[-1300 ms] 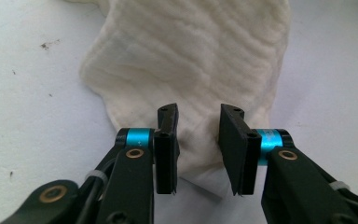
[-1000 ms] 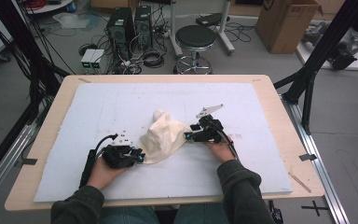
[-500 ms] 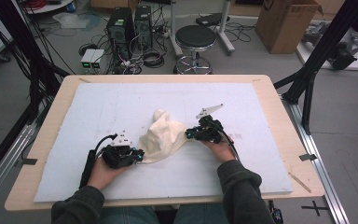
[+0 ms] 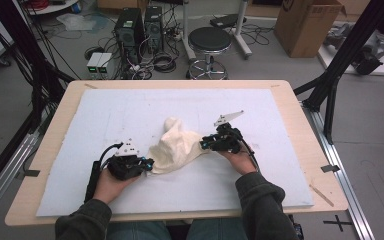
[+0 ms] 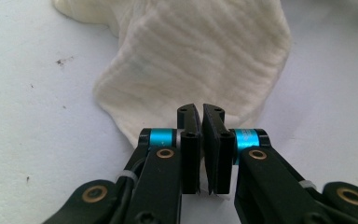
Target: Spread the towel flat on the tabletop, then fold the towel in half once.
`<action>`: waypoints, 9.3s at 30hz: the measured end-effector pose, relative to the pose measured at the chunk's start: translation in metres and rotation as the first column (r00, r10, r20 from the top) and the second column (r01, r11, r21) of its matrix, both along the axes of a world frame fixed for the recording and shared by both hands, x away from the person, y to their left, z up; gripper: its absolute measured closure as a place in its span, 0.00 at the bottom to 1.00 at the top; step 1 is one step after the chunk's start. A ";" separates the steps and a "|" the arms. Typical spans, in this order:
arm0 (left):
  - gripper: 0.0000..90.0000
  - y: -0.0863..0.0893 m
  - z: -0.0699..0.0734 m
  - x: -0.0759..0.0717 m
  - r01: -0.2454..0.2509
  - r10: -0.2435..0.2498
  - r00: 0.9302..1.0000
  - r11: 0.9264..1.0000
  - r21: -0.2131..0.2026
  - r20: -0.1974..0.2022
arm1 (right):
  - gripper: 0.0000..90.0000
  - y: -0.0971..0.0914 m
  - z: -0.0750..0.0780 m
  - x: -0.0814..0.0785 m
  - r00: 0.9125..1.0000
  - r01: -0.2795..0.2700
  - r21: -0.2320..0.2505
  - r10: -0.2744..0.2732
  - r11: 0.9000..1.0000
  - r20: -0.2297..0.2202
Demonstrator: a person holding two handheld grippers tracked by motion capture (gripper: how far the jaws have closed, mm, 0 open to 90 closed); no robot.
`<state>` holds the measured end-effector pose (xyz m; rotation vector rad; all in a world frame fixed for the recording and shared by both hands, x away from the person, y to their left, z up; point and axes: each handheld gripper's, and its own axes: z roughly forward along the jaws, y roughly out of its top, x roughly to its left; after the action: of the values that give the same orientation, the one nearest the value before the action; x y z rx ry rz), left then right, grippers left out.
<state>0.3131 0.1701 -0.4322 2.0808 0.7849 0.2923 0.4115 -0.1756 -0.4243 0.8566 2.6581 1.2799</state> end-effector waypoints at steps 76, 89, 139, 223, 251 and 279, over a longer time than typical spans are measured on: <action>0.59 0.035 0.014 -0.043 -0.050 0.055 0.997 0.995 -0.084 0.057 | 0.87 0.000 -0.008 -0.012 0.993 0.115 -0.098 -0.118 0.989 -0.025; 0.59 0.039 0.017 -0.042 -0.059 0.066 0.995 0.993 -0.101 0.074 | 0.95 -0.012 0.030 0.016 0.980 0.192 -0.210 -0.177 0.959 0.087; 0.97 0.010 0.000 0.103 -0.382 0.381 0.924 0.923 0.056 0.026 | 0.95 -0.023 -0.001 0.042 0.962 0.264 -0.137 -0.251 0.955 0.107; 0.97 0.028 0.002 0.139 -0.423 0.415 0.900 0.905 -0.038 -0.133 | 0.95 -0.009 0.004 0.086 0.963 0.264 -0.056 -0.267 0.963 -0.049; 0.97 0.034 0.008 0.137 -0.422 0.411 0.903 0.903 -0.078 -0.127 | 0.95 -0.022 0.006 0.086 0.959 0.269 -0.003 -0.268 0.963 -0.094; 0.97 0.047 0.030 0.112 -0.363 0.355 0.932 0.917 -0.163 -0.080 | 0.95 -0.032 0.026 0.065 0.975 0.218 0.070 -0.213 0.973 -0.068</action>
<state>0.4247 0.2170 -0.4026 1.7767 1.1834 0.3585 0.4761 -0.2080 -0.3981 1.1752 2.4874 1.3297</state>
